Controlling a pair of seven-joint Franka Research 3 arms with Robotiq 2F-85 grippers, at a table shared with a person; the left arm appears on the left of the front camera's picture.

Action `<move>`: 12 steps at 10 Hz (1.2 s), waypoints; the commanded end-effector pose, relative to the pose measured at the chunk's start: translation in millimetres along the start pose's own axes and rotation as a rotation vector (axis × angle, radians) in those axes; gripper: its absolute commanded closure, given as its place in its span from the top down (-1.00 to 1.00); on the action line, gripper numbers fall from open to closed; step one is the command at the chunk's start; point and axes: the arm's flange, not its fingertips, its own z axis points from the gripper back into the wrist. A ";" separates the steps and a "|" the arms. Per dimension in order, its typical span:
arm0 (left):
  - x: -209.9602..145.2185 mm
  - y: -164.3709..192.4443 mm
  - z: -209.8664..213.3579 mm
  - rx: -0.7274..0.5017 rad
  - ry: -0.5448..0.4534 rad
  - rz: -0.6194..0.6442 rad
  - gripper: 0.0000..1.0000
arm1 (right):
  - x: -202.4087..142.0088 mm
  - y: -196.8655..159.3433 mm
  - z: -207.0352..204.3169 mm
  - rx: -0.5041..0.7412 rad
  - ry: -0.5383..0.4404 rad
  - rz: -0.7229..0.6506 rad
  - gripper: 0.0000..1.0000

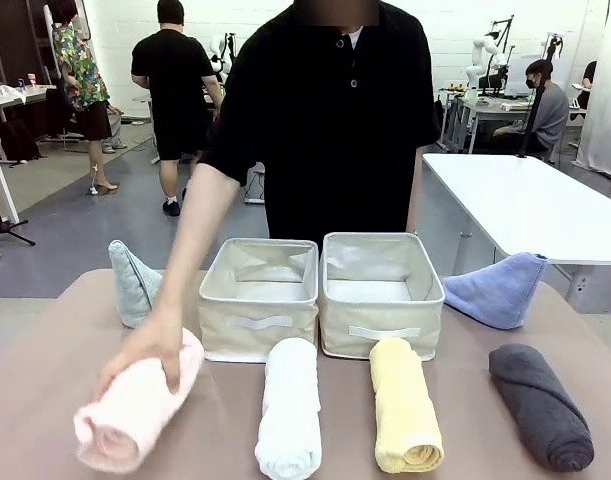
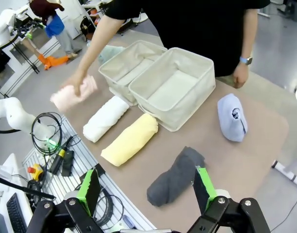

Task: Sort the towels based on their folding style.
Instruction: Pick up one triangle-folded towel and place it in the left Fabric basket.

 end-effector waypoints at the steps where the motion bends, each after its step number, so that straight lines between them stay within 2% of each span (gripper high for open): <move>1: 0.8 1.1 2.2 -0.008 -0.013 -0.014 1.00 | 1.0 -0.3 -0.5 0.019 -0.013 0.015 1.00; 6: 0.0 0.2 0.2 0.000 0.000 0.001 1.00 | 1.0 -0.3 -0.5 0.019 -0.013 0.015 1.00; 7: 9.9 12.0 -32.2 0.045 0.137 0.063 1.00 | 1.0 -0.3 -0.5 0.019 -0.013 0.015 1.00; 8: 30.2 23.5 -73.4 0.153 0.230 0.171 1.00 | 1.0 -0.3 -0.5 0.019 -0.013 0.015 1.00; 10: 68.1 32.6 -139.6 0.328 0.356 0.352 1.00 | 1.0 -0.3 -0.5 0.019 -0.013 0.015 1.00; 12: 74.7 42.6 -204.7 0.472 0.517 0.499 1.00 | 1.0 -0.3 -0.5 0.019 -0.013 0.015 1.00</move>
